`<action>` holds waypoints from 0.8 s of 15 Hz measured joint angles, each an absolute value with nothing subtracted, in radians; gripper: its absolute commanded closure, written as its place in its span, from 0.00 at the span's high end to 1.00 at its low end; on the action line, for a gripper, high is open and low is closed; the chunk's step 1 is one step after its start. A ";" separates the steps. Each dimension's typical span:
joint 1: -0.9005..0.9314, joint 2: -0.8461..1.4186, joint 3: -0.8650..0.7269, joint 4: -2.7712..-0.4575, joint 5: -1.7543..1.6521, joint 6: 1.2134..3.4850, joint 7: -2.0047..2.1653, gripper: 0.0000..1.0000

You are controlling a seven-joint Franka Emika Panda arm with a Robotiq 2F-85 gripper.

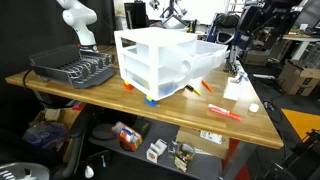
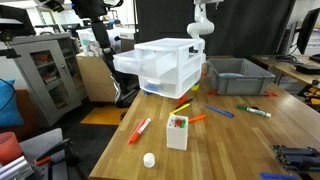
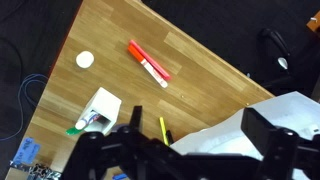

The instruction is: Close the first top drawer

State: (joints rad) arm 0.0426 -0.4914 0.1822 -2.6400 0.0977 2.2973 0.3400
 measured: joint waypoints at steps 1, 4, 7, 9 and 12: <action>0.043 -0.491 0.182 -2.640 0.098 2.297 0.340 1.00; 0.042 -0.492 0.182 -2.640 0.084 2.302 0.343 1.00; 0.034 -0.491 0.185 -2.651 0.022 2.366 0.380 1.00; 0.029 -0.491 0.194 -2.666 -0.022 2.412 0.402 1.00; 0.029 -0.491 0.210 -2.691 -0.070 2.462 0.403 1.00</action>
State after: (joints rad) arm 0.0288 -0.4915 0.2100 -2.6910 -0.0702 2.4624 0.4029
